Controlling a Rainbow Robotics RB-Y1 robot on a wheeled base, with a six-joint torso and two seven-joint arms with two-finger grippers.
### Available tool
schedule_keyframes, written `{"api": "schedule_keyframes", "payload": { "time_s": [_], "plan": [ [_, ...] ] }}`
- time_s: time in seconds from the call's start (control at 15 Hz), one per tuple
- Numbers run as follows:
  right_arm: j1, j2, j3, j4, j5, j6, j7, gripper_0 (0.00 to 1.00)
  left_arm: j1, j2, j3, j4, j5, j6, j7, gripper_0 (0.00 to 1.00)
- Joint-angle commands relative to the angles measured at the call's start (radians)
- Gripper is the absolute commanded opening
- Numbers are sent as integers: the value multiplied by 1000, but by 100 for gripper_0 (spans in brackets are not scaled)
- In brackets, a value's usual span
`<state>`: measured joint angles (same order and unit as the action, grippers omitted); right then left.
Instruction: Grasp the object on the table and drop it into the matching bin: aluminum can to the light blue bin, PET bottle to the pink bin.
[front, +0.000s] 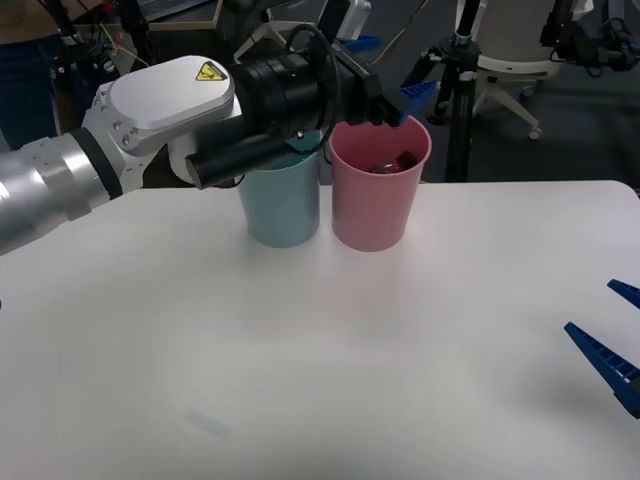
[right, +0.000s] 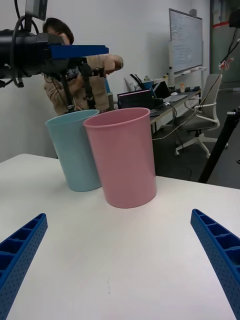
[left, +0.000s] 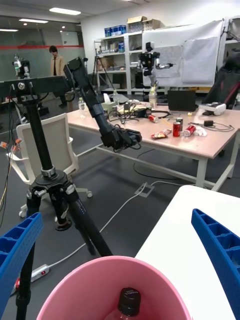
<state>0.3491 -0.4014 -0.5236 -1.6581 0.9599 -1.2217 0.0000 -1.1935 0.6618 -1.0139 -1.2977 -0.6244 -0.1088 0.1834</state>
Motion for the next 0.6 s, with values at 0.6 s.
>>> {"api": "schedule_keyframes", "payload": {
  "time_s": [0.6],
  "plan": [
    [0,0,0,0,0,0,0,100,143,354,75,-367,227,-104,-127,100]
  ]
}}
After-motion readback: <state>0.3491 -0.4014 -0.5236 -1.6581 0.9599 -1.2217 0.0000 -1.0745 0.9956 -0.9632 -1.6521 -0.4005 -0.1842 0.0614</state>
